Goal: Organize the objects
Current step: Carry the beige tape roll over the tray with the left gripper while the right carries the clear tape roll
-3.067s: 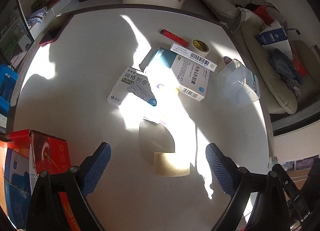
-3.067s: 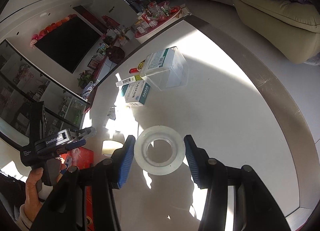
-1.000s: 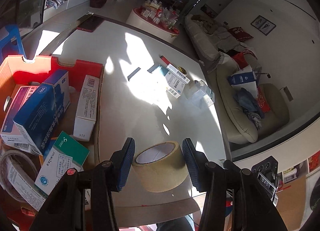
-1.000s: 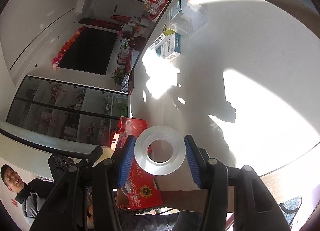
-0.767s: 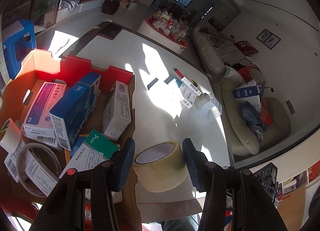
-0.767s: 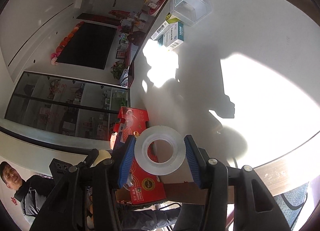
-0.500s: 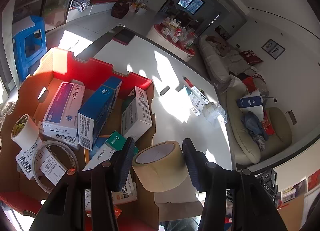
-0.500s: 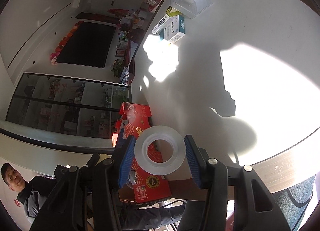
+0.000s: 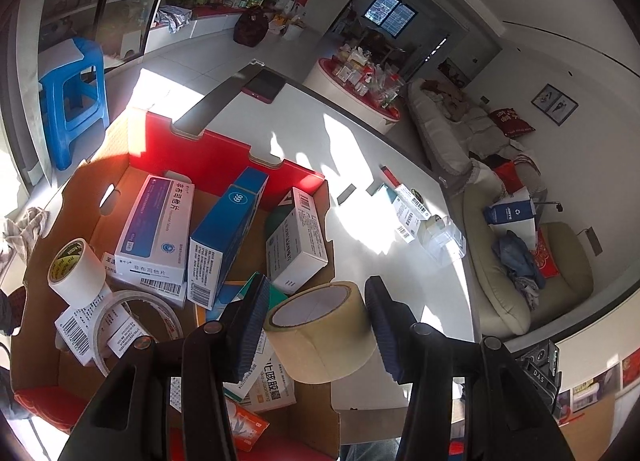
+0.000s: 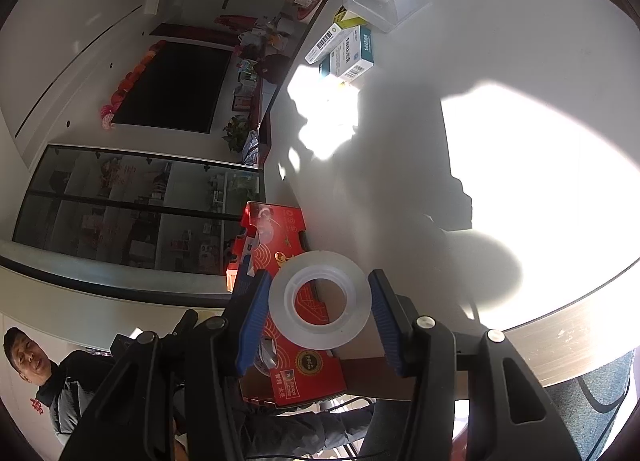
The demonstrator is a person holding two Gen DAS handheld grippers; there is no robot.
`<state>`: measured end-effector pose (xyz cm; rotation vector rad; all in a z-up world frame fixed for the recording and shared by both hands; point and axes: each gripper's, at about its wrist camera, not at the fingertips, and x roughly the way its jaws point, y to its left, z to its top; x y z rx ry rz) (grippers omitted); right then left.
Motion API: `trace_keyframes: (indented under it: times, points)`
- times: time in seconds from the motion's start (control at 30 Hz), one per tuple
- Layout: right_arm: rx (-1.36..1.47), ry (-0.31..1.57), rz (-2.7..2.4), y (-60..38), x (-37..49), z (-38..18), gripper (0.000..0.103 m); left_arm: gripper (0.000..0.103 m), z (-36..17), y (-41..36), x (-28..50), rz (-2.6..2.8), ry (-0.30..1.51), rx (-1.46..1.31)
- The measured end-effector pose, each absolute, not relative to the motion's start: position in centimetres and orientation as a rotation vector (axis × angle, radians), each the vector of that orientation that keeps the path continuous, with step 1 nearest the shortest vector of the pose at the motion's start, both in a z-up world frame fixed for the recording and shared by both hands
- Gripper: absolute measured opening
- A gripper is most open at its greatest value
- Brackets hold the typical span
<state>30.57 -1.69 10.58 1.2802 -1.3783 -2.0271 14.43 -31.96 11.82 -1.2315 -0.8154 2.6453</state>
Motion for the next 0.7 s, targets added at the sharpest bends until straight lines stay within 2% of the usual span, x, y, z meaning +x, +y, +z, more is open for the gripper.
trace_keyframes:
  times: [0.7]
  points:
    - [1.280, -1.371, -2.023, -1.88, 30.56, 10.72, 0.050, 0.053, 12.02, -32.55, 14.61, 2.669, -0.815, -1.237]
